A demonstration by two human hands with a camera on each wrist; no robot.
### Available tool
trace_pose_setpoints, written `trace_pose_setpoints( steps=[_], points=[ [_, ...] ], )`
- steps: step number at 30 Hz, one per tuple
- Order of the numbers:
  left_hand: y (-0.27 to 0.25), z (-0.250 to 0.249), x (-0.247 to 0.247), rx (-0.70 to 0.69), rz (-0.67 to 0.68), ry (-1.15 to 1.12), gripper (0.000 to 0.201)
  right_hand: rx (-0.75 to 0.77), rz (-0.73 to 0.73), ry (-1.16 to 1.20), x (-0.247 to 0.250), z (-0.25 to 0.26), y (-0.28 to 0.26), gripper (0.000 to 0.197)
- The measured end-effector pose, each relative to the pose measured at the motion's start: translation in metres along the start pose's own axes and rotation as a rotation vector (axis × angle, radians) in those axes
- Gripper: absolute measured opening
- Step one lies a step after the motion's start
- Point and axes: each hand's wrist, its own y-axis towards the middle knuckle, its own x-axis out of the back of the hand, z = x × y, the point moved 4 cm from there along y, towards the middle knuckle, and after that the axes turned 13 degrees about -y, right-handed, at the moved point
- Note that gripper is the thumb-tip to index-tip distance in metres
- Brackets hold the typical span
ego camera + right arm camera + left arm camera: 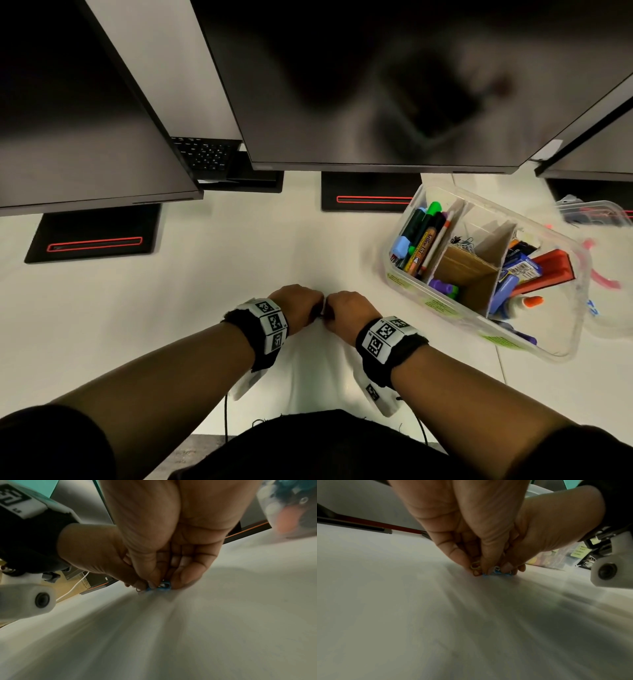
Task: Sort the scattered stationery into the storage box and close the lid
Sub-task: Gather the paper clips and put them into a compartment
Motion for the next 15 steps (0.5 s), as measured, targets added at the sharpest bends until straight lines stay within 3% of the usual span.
trace_pose_setpoints(
  steps=[8, 15],
  points=[
    [-0.020, -0.021, 0.064, -0.158, -0.111, -0.063, 0.019, 0.011, -0.243, 0.124, 0.058, -0.002, -0.021, 0.016],
    [-0.023, -0.085, 0.118, -0.329, -0.262, 0.026, 0.012, -0.087, -0.443, 0.233, 0.124, -0.031, -0.052, 0.010]
  ],
)
